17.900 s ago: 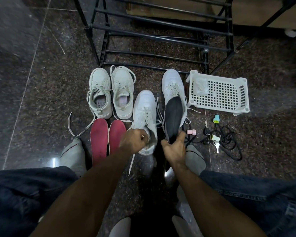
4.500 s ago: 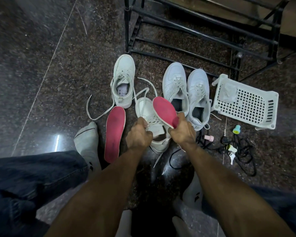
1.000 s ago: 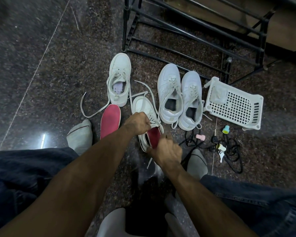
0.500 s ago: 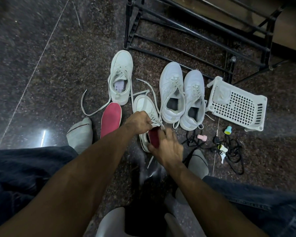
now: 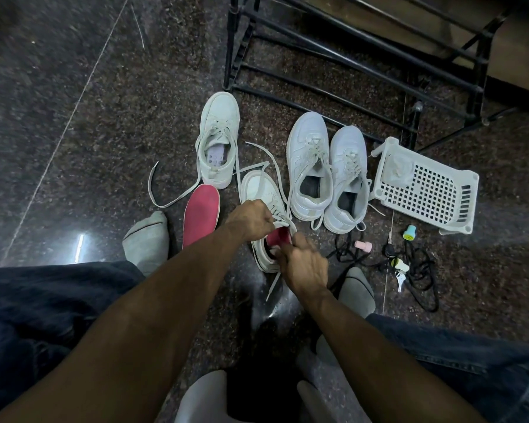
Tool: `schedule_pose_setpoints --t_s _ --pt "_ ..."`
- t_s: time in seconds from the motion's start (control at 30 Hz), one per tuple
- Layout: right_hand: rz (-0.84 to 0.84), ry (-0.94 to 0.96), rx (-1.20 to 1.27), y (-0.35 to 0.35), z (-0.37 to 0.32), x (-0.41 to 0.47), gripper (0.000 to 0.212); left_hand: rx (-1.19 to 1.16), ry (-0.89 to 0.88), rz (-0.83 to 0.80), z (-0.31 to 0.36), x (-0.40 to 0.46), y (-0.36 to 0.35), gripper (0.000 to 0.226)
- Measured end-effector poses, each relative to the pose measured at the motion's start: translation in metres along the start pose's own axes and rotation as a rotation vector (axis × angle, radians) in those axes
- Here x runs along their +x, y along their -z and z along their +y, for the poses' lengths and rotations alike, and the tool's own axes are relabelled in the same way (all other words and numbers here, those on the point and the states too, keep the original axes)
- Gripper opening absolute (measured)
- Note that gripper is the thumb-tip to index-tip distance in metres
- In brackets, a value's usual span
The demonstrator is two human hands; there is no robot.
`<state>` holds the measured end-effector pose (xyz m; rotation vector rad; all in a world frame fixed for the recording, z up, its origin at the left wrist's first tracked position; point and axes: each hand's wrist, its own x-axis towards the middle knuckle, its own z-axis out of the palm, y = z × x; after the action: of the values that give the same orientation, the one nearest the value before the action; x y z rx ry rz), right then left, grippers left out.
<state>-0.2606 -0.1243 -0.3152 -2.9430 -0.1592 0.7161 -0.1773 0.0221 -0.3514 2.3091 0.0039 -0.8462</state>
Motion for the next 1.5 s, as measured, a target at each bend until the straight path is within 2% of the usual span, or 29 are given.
schedule_pose_setpoints --t_s 0.23,0.33,0.47,0.67,0.8,0.97,1.07,1.13,1.27,1.43,1.5 --pt "-0.028 0.076 -0.04 -0.003 -0.005 0.017 0.023 0.033 0.002 -0.009 -0.001 0.003 -0.001 0.01" --pt "-0.099 0.067 -0.068 -0.002 -0.007 0.027 0.027 0.031 0.007 -0.013 -0.003 0.004 -0.002 0.011" --pt "-0.211 0.173 -0.219 0.01 -0.001 0.024 0.038 0.031 0.002 -0.015 -0.004 0.005 -0.002 0.011" --pt "-0.383 0.373 -0.173 0.018 0.025 0.021 0.04 0.034 -0.002 -0.012 -0.005 0.005 -0.003 0.011" --pt "-0.483 0.324 -0.21 0.025 0.018 0.028 0.047 0.04 -0.001 -0.011 -0.005 0.006 -0.003 0.009" --pt "-0.666 0.217 -0.498 0.022 -0.015 0.045 0.066 0.031 0.001 -0.024 -0.005 0.004 -0.003 0.01" --pt "-0.701 0.14 -0.545 0.011 -0.024 0.051 0.076 0.035 0.001 -0.028 -0.006 0.004 -0.003 0.011" --pt "-0.683 0.077 -0.542 0.001 -0.025 0.056 0.078 0.031 0.007 -0.027 -0.006 0.006 -0.003 0.01" --pt "-0.582 0.083 -0.483 -0.009 -0.026 0.053 0.062 0.048 0.011 -0.002 -0.003 0.001 -0.005 0.012" --pt "-0.261 0.206 -0.184 -0.012 0.001 0.015 0.033 0.041 0.013 0.048 -0.001 -0.006 -0.008 0.017" --pt "-0.206 0.208 -0.126 -0.016 0.004 0.004 0.029 0.002 -0.01 0.051 -0.003 -0.012 -0.008 0.022"
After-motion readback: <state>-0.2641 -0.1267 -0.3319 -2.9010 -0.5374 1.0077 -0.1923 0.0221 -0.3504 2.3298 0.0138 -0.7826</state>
